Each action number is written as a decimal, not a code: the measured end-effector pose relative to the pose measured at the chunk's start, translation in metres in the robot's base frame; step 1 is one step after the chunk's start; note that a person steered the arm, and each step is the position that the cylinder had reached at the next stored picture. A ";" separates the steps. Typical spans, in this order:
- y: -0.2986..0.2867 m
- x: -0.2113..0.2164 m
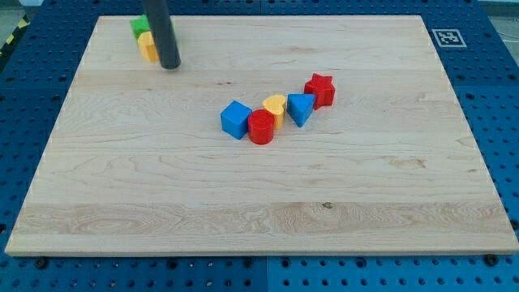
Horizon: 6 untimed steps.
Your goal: Move your arm below the blue triangle
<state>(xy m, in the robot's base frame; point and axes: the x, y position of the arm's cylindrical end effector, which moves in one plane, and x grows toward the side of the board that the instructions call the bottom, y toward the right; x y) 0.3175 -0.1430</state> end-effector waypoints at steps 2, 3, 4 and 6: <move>-0.040 -0.017; -0.040 -0.018; -0.039 -0.008; -0.028 0.004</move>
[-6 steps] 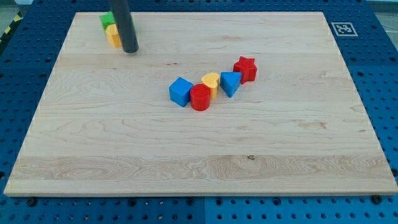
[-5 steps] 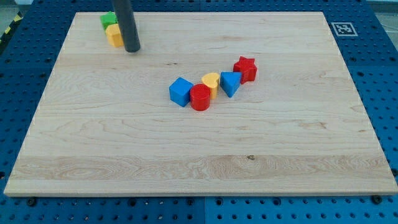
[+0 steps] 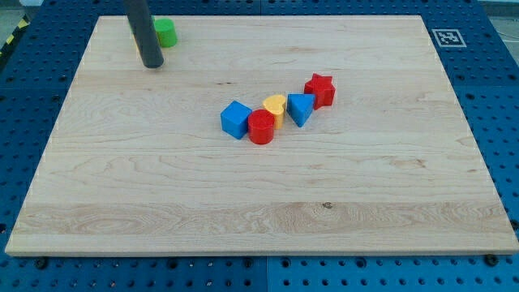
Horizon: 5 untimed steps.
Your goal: Move your arm below the blue triangle
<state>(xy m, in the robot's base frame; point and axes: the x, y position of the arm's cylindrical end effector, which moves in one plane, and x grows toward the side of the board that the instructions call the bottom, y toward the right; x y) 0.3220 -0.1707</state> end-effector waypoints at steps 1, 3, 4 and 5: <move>0.010 0.007; 0.003 0.022; 0.003 0.030; 0.003 0.039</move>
